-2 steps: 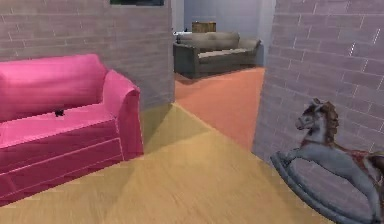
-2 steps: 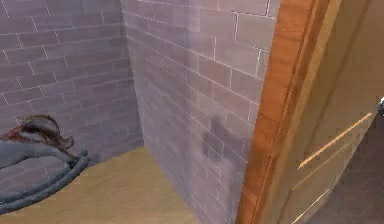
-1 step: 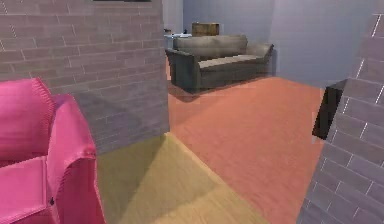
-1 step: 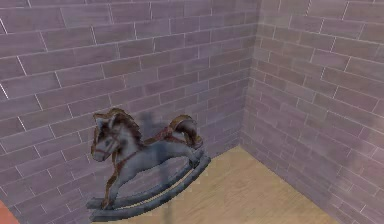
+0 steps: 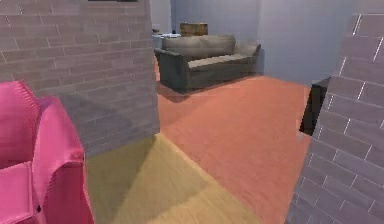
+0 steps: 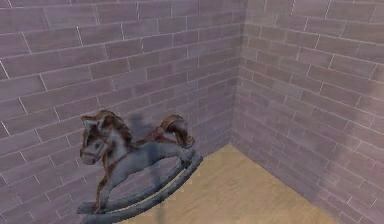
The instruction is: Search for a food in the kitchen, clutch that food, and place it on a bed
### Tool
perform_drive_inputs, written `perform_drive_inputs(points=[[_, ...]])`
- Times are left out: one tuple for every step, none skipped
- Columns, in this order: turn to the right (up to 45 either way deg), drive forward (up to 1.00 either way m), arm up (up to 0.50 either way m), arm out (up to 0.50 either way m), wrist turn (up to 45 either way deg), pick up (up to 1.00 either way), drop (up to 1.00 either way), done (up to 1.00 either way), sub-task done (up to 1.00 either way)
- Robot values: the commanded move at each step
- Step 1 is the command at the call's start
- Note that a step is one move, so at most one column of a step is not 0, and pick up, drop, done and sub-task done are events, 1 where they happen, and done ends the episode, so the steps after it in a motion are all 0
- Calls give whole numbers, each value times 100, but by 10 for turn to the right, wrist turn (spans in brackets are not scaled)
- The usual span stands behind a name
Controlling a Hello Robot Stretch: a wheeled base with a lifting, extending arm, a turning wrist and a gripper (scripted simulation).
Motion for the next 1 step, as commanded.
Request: perform_drive_inputs(points=[[0, 100, 0, 0, 0, 0, 0, 0, 0]])
